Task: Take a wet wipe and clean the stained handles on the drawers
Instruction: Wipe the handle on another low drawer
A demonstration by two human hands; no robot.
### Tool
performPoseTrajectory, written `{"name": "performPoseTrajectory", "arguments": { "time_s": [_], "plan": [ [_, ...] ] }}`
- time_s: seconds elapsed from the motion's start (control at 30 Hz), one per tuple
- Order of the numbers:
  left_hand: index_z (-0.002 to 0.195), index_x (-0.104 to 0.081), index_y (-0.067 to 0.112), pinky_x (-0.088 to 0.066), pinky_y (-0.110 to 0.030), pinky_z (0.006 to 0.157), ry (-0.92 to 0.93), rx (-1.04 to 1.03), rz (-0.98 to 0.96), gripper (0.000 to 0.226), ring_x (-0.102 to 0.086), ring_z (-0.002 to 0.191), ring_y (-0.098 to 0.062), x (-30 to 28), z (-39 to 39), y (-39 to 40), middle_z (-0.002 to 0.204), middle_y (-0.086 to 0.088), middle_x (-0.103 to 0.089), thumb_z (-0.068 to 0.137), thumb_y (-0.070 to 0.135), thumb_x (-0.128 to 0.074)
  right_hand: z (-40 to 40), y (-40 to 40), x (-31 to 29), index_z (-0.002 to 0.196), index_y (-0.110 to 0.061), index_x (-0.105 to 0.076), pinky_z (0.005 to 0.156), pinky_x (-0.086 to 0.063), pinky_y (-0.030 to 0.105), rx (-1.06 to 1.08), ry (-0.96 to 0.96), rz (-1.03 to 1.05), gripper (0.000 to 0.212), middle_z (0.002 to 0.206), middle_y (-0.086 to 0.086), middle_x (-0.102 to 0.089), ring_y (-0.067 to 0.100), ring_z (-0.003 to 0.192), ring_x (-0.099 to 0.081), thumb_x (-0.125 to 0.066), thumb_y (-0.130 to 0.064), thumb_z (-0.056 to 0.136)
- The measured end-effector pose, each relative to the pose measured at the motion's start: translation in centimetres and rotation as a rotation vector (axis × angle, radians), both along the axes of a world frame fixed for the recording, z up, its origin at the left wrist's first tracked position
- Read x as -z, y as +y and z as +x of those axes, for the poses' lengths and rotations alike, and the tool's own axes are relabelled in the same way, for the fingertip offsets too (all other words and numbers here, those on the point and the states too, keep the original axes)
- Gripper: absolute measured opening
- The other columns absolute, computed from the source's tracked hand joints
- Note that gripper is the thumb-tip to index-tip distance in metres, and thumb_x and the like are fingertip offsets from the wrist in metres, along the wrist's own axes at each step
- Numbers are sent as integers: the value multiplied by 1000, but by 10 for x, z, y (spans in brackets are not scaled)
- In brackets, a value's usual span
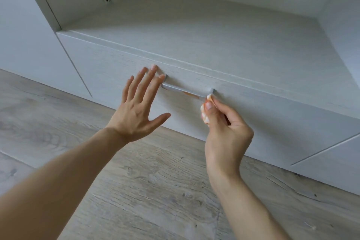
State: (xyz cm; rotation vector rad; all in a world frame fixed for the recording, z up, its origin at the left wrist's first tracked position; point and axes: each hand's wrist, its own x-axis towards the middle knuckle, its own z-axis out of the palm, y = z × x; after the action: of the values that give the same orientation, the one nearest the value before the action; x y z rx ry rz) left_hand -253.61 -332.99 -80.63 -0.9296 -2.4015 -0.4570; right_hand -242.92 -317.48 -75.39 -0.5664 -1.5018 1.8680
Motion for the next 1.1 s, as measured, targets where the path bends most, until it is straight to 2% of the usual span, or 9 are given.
{"name": "performPoseTrajectory", "arguments": {
  "time_s": [0.2, 0.4, 0.5, 0.63, 0.7, 0.83, 0.9, 0.97, 1.1],
  "plan": [
    [148, -15, 14, -8, -53, 116, 49, 13, 133, 78, -3, 145, -29, 15, -9, 12, 156, -12, -9, 89, 55, -43, -20, 10, -8, 87, -8, -73, 56, -46, 17, 42, 21, 31, 6, 65, -5, -67, 6, 60, -59, -68, -10, 85],
    [143, -20, 9, -12, -60, 112, 108, 35, 247, 74, -6, 142, -30, 23, -15, 23, 150, -18, -14, 88, 49, -48, -16, 4, 9, 92, -7, -74, 60, -49, 20, 101, -2, 51, 12, 66, -5, -65, 7, 58, -57, -64, -12, 88],
    [143, -21, 11, -11, -58, 112, 99, 35, 293, 72, -3, 143, -25, 23, -14, 26, 150, -17, -15, 88, 49, -48, -19, 3, 5, 87, -11, -74, 56, -49, 18, 150, -2, 11, 8, 62, -6, -66, 6, 58, -58, -66, -10, 86],
    [143, -23, 10, -14, -61, 111, 105, 54, 282, 71, -9, 141, -30, 23, -15, 23, 149, -19, -20, 89, 48, -48, -17, 3, 1, 93, -16, -71, 53, -47, 18, 109, 5, 57, 14, 63, -7, -65, 8, 56, -57, -62, -6, 88],
    [142, -24, 11, -15, -61, 111, 107, 64, 278, 70, -10, 141, -30, 22, -16, 21, 149, -18, -19, 89, 48, -47, -11, 1, 4, 92, -18, -72, 53, -48, 17, 87, -19, 123, 15, 68, -4, -67, 6, 54, -57, -62, -8, 89],
    [142, -24, 11, -18, -65, 108, 110, 73, 278, 69, -13, 140, -32, 20, -15, 20, 149, -16, -18, 89, 47, -47, -7, 9, 5, 88, -19, -73, 64, -52, 19, 73, -64, 203, 9, 90, 19, -66, 3, 60, -60, -64, -17, 89],
    [142, -24, 10, -19, -65, 108, 108, 70, 271, 69, -13, 140, -34, 19, -14, 20, 149, -16, -18, 89, 47, -47, -3, 10, 6, 89, -25, -73, 76, -52, 20, 18, -91, 223, 7, 99, 14, -67, 1, 71, -66, -71, -22, 83],
    [142, -24, 10, -18, -65, 108, 105, 65, 262, 69, -14, 140, -35, 19, -14, 20, 149, -16, -18, 88, 48, -47, -1, 11, 7, 89, -32, -71, 82, -49, 18, 17, -109, 254, 19, 104, 5, -68, 0, 84, -68, -77, -19, 76],
    [142, -23, 11, -16, -63, 110, 101, 59, 257, 70, -11, 140, -33, 19, -14, 20, 150, -16, -16, 88, 48, -47, -10, 14, 4, 88, -25, -71, 75, -51, 18, 118, -36, 240, 17, 92, 11, -71, 6, 72, -68, -73, -10, 80]
  ]
}}
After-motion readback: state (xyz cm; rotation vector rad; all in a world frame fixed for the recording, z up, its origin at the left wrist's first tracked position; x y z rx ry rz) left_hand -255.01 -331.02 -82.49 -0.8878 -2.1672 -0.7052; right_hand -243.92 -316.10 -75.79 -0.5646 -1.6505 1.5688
